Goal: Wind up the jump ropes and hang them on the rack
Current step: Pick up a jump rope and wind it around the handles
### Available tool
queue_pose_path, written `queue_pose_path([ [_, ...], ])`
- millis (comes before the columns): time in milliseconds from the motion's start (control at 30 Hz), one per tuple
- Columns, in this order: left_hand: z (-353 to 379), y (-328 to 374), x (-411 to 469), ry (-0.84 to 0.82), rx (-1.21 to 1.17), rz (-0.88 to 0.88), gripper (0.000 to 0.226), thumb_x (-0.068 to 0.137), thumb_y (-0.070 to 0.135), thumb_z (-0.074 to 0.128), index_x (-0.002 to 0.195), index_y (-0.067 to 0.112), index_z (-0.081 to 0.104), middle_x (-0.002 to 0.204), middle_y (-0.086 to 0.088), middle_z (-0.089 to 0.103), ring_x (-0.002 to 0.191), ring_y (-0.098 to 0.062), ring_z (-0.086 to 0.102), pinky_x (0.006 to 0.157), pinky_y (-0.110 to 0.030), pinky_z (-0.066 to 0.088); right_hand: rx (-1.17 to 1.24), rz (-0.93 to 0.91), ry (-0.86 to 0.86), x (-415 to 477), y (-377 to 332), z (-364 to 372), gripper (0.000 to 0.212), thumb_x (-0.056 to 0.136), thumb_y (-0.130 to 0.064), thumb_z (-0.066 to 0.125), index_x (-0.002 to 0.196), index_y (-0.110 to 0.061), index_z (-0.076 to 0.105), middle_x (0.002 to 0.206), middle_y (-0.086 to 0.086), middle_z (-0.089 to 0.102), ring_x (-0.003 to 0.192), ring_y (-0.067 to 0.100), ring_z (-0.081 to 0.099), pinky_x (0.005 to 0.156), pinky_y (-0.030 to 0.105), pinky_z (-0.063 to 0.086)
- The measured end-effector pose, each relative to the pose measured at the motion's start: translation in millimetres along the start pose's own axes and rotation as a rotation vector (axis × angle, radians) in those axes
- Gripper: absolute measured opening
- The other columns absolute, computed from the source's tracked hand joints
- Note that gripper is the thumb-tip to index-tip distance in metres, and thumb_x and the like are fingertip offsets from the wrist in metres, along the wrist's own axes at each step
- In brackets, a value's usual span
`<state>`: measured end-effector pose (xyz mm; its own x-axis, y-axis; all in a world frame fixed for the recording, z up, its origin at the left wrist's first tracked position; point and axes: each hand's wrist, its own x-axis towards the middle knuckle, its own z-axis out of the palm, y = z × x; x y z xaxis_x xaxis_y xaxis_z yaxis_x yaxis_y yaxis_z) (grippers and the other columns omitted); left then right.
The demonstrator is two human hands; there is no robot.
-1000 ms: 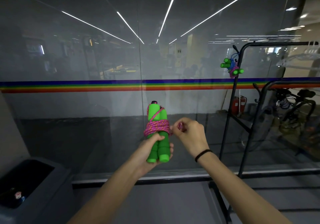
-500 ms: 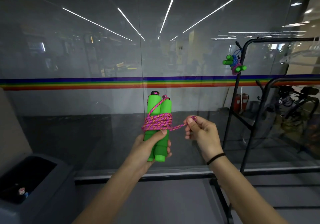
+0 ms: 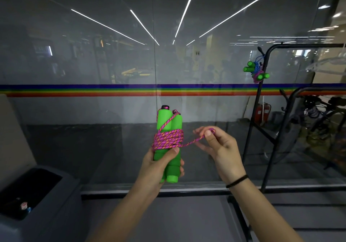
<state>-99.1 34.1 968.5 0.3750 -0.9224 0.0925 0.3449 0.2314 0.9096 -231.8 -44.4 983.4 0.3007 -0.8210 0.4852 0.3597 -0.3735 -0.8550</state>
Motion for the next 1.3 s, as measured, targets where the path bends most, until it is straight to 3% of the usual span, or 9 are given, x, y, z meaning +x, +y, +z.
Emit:
queue_pose_path([
  [67,4.4,1.8,-4.2,-0.007,0.003,0.013,0.027,0.082,0.006,0.064,0.105,0.000,0.053,0.059,-0.015,0.061,0.047,-0.022,0.058,0.047,-0.030,0.053,-0.010,-0.072,-0.046,-2.9,-9.0,6.4,0.021,0.093,-0.004,0.043,0.086,-0.006,0.063,0.073,-0.001,0.067,0.077,0.009,0.065,0.068,0.027,0.058],
  [200,16.1,6.8,-16.0,-0.051,-0.013,0.033,0.030,0.080,0.004,0.063,0.106,-0.002,0.051,0.064,-0.019,0.057,0.045,-0.022,0.057,0.045,-0.030,0.052,-0.296,-0.286,-0.090,-3.2,-18.2,11.7,0.025,0.096,-0.011,0.040,0.106,-0.011,0.064,0.070,-0.001,0.056,0.067,0.006,0.054,0.064,0.016,0.046],
  [333,23.2,10.1,-22.5,-0.106,-0.025,0.030,0.042,0.074,0.010,0.067,0.109,-0.005,0.050,0.063,-0.019,0.058,0.046,-0.024,0.057,0.046,-0.030,0.053,-0.435,-0.330,-0.162,-6.1,-21.0,14.3,0.032,0.096,-0.020,0.035,0.119,-0.020,0.058,0.100,0.000,0.062,0.093,0.005,0.058,0.078,0.013,0.045],
  [467,21.0,11.4,-17.9,-0.086,-0.028,0.025,0.032,0.081,0.005,0.063,0.110,-0.004,0.052,0.061,-0.018,0.059,0.049,-0.024,0.056,0.048,-0.032,0.054,-0.630,-0.412,-0.225,-7.3,-30.9,8.0,0.036,0.093,-0.014,0.044,0.129,-0.016,0.050,0.080,-0.002,0.056,0.077,0.006,0.057,0.071,0.009,0.044],
  [600,20.5,10.1,-15.6,-0.076,-0.022,0.018,0.034,0.082,0.004,0.062,0.113,-0.004,0.051,0.065,-0.020,0.058,0.049,-0.025,0.057,0.047,-0.031,0.052,-0.603,-0.379,-0.203,-12.1,-35.4,9.8,0.023,0.085,-0.006,0.062,0.106,-0.010,0.055,0.078,-0.005,0.069,0.077,0.001,0.066,0.071,0.013,0.050],
  [733,20.2,10.4,-13.0,-0.076,-0.003,0.033,0.032,0.084,0.003,0.060,0.114,-0.004,0.051,0.067,-0.020,0.058,0.049,-0.025,0.057,0.047,-0.031,0.053,-0.670,-0.453,-0.096,-15.9,-28.7,12.1,0.007,0.077,-0.010,0.071,0.084,-0.013,0.070,0.080,-0.009,0.071,0.075,-0.003,0.063,0.069,0.004,0.043],
  [900,19.7,11.2,-10.7,-0.058,0.008,0.053,0.035,0.083,0.003,0.061,0.115,-0.005,0.049,0.063,-0.016,0.059,0.049,-0.024,0.058,0.047,-0.032,0.052,-0.720,-0.552,-0.027,-15.9,-22.4,16.6,0.006,0.076,-0.012,0.070,0.082,-0.014,0.072,0.081,-0.006,0.068,0.077,-0.001,0.056,0.074,0.010,0.044],
  [1033,21.2,10.2,-15.5,-0.074,0.017,0.050,0.035,0.081,0.003,0.063,0.113,-0.001,0.049,0.068,-0.016,0.058,0.050,-0.026,0.057,0.047,-0.032,0.051,-0.679,-0.551,0.007,-12.2,-25.5,16.8,0.008,0.075,-0.005,0.071,0.081,-0.010,0.073,0.084,-0.001,0.063,0.081,0.000,0.058,0.074,0.005,0.043],
  [1300,20.1,8.5,-18.7,-0.053,0.111,0.032,0.035,0.081,0.001,0.065,0.112,0.006,0.049,0.071,-0.014,0.063,0.049,-0.023,0.060,0.045,-0.031,0.053,-0.836,-0.493,-0.174,-3.4,-30.6,11.4,0.004,0.072,-0.004,0.073,0.073,-0.008,0.072,0.088,0.001,0.070,0.084,0.008,0.064,0.078,0.016,0.050],
])
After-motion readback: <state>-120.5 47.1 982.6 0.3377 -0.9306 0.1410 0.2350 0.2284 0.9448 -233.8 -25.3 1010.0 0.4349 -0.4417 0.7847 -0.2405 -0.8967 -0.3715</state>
